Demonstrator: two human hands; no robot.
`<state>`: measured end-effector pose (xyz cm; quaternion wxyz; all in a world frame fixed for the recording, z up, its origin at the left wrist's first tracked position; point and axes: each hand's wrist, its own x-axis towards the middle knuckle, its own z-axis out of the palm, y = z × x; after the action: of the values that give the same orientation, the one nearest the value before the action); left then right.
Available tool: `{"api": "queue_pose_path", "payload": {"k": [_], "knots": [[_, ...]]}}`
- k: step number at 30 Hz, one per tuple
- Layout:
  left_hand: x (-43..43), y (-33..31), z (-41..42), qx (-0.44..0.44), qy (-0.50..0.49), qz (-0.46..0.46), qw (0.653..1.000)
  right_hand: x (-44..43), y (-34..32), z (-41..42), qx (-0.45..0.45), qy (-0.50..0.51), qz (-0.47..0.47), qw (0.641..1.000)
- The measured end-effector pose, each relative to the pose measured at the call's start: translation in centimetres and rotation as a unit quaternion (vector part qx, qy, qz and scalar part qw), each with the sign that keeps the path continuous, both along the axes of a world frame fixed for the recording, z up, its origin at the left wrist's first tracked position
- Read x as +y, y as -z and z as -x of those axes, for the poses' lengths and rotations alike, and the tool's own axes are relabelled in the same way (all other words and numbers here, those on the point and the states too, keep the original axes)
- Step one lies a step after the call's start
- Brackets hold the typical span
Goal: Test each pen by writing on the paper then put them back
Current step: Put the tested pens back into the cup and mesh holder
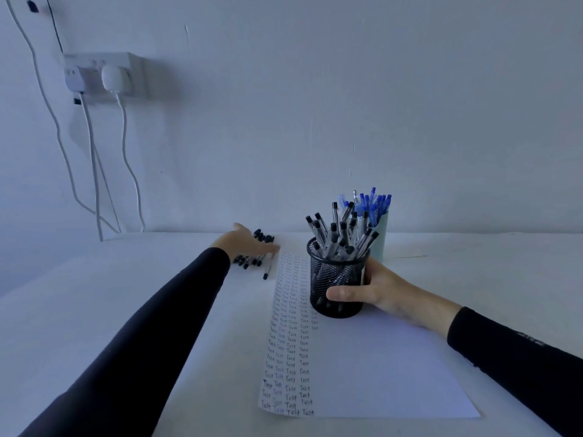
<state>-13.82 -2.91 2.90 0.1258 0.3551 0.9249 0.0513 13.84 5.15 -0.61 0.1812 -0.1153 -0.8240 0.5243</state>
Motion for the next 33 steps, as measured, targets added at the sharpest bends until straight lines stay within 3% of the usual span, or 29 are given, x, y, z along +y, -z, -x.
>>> {"api": "queue_pose_path", "payload": {"k": [4,16,25,33], "knots": [[-0.5,0.8,0.9,0.038,0.021,-0.022,0.999,0.0,-0.1,0.0,0.008,-0.009,-0.004,1.0],[-5.7,2.1,1.7,0.005,0.091,-0.013,0.996,-0.1,0.0,0.1,0.006,-0.017,0.001,1.0],[-3.2,0.5,-0.8,-0.005,0.012,-0.101,0.995,-0.4,-0.1,-0.1,0.001,-0.011,0.008,1.0],[-1.1,-2.5,0.4,0.042,0.007,0.063,0.997,0.0,0.0,0.0,-0.005,-0.007,0.008,1.0]]}}
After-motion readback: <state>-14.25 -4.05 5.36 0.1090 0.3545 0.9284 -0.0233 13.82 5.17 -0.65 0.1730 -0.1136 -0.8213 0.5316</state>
